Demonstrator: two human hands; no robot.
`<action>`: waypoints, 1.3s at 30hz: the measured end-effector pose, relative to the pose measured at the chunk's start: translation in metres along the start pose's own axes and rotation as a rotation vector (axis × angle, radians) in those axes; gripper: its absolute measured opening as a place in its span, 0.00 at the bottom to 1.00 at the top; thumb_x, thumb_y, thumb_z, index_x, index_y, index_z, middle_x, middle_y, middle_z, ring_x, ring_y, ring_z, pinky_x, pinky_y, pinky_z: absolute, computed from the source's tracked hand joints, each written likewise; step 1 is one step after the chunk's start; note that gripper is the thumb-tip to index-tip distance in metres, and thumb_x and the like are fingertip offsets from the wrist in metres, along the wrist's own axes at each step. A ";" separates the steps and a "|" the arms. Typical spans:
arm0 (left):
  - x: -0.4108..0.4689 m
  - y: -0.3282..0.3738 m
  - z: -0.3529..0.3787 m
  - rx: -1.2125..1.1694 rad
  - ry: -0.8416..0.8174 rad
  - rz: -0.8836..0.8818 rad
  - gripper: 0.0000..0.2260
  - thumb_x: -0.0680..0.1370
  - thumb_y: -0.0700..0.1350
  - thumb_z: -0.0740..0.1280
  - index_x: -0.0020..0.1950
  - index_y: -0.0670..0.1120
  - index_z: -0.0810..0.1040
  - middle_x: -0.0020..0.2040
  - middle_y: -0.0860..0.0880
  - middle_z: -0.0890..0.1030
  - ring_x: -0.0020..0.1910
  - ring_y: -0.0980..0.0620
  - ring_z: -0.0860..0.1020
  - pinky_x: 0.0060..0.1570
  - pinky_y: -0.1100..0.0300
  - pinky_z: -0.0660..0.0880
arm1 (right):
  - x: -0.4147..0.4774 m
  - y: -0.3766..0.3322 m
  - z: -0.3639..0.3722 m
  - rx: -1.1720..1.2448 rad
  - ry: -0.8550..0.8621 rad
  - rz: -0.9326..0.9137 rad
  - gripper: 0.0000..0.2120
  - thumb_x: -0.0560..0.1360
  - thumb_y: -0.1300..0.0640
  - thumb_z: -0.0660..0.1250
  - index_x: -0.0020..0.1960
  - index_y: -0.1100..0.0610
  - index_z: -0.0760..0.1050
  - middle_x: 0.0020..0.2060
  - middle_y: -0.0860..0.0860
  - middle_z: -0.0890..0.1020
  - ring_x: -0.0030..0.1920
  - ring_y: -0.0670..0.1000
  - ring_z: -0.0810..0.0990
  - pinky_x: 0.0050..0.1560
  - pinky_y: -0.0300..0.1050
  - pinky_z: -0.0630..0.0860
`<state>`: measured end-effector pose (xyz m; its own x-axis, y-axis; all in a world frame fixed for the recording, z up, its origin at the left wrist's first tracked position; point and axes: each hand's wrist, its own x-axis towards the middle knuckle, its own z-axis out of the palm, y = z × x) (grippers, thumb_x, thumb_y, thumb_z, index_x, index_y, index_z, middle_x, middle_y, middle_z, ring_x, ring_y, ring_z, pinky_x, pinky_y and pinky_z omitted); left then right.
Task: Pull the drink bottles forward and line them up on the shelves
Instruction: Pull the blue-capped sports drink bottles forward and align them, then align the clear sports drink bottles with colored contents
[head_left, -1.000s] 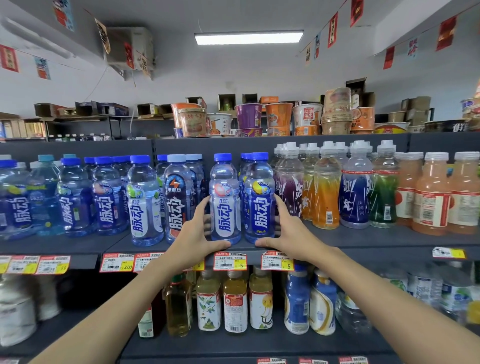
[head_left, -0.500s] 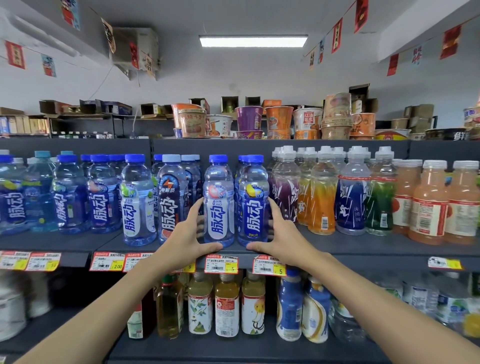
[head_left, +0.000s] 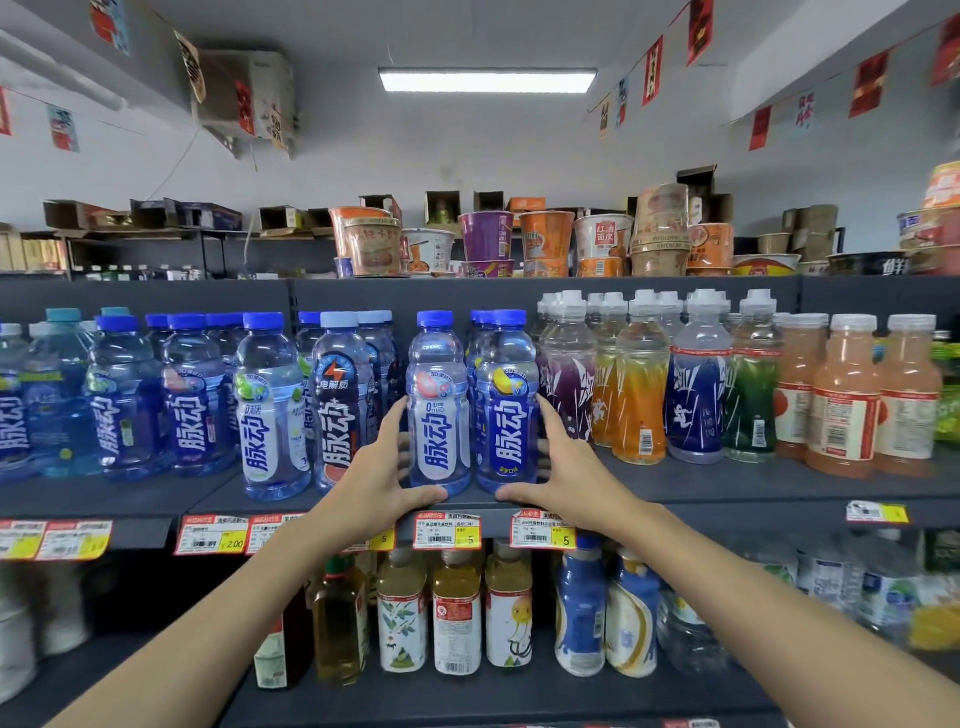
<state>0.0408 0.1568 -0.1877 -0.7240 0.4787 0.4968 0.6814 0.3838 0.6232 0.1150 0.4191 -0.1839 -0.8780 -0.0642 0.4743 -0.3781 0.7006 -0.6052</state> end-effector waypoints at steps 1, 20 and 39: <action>-0.001 0.000 0.000 0.005 -0.001 0.000 0.55 0.70 0.50 0.80 0.81 0.59 0.41 0.71 0.50 0.73 0.54 0.68 0.75 0.50 0.80 0.70 | -0.001 -0.001 0.000 0.003 0.000 0.011 0.61 0.65 0.40 0.81 0.78 0.34 0.36 0.72 0.47 0.74 0.67 0.44 0.77 0.68 0.53 0.76; 0.023 0.112 0.079 0.588 0.383 0.581 0.32 0.72 0.41 0.75 0.74 0.39 0.67 0.75 0.40 0.64 0.79 0.41 0.58 0.78 0.53 0.55 | -0.016 0.035 -0.078 -0.376 0.375 -0.081 0.24 0.77 0.46 0.67 0.71 0.46 0.64 0.53 0.42 0.79 0.51 0.46 0.79 0.52 0.52 0.79; 0.155 0.165 0.143 0.557 0.406 0.117 0.51 0.69 0.45 0.79 0.81 0.50 0.48 0.79 0.38 0.48 0.76 0.32 0.55 0.70 0.39 0.68 | 0.050 0.048 -0.162 -0.827 0.475 -0.147 0.43 0.75 0.42 0.71 0.80 0.53 0.52 0.75 0.64 0.60 0.75 0.63 0.62 0.63 0.54 0.76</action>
<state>0.0566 0.4071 -0.0942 -0.5512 0.2501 0.7960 0.6324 0.7475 0.2030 0.1009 0.5641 -0.0856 -0.5593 -0.0237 0.8286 0.0113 0.9993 0.0362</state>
